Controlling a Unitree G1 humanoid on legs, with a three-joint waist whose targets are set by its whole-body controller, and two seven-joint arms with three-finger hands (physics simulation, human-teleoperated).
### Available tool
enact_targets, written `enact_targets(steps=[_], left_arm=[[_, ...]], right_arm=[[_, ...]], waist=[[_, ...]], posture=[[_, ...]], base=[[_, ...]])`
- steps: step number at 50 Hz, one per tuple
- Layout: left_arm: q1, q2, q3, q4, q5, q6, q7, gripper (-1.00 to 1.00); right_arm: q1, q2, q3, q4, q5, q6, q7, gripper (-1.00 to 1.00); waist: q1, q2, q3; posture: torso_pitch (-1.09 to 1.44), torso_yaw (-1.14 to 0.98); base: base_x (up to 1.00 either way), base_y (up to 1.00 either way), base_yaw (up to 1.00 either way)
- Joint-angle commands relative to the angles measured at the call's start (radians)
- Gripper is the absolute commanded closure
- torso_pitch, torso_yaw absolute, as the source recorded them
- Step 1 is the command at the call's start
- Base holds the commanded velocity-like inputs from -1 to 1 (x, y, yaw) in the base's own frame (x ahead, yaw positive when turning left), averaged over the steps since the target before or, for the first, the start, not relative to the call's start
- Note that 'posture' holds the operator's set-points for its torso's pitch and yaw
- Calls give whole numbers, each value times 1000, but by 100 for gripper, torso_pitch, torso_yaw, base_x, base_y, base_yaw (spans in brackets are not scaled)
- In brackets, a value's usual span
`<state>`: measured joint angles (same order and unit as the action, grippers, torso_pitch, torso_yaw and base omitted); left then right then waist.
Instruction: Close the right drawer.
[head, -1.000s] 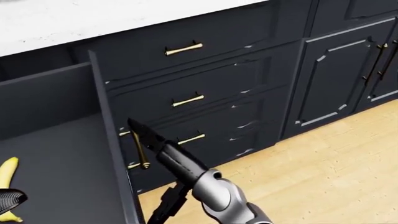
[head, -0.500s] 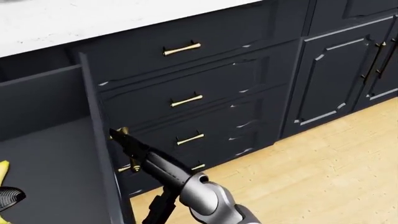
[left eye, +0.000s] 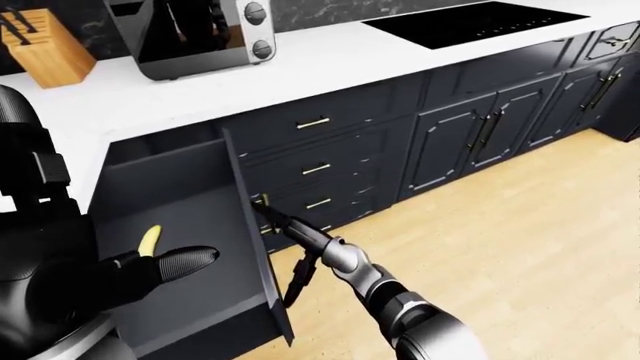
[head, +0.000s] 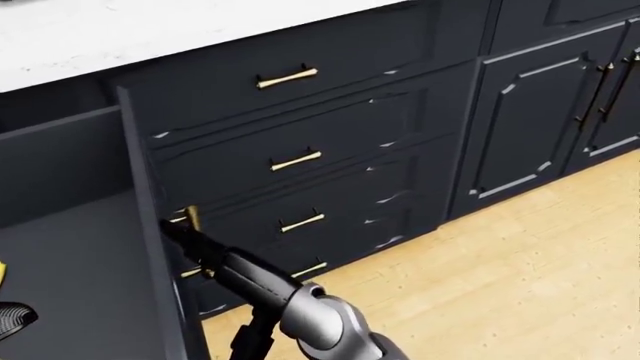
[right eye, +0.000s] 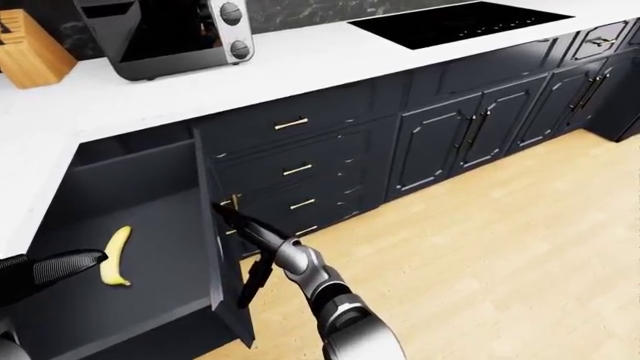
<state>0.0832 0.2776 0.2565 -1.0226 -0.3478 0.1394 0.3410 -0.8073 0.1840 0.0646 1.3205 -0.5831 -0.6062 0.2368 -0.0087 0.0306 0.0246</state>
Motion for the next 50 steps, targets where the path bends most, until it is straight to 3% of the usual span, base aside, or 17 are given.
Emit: enact_targets(steps=[1, 20, 38, 50], left_arm=[[-11, 11, 10, -24, 2, -20, 2, -100], [-13, 18, 4, -24, 2, -19, 13, -100], [-16, -9, 11, -24, 12, -14, -13, -100], [-12, 21, 21, -24, -14, -18, 13, -100]], right_arm=[[-24, 27, 23, -20, -17, -61, 89, -100], [-33, 58, 26, -19, 13, -54, 266, -100], [-32, 70, 37, -9, -22, -42, 295, -100], [-53, 106, 43, -7, -49, -30, 302, -100]], waist=[[6, 7, -17], [-4, 12, -19], [-3, 13, -13], [-6, 18, -14]], posture=[[0, 0], [0, 0], [0, 0], [0, 0]], base=[[0, 0, 0], [0, 0, 0], [0, 0, 0], [0, 0, 0]])
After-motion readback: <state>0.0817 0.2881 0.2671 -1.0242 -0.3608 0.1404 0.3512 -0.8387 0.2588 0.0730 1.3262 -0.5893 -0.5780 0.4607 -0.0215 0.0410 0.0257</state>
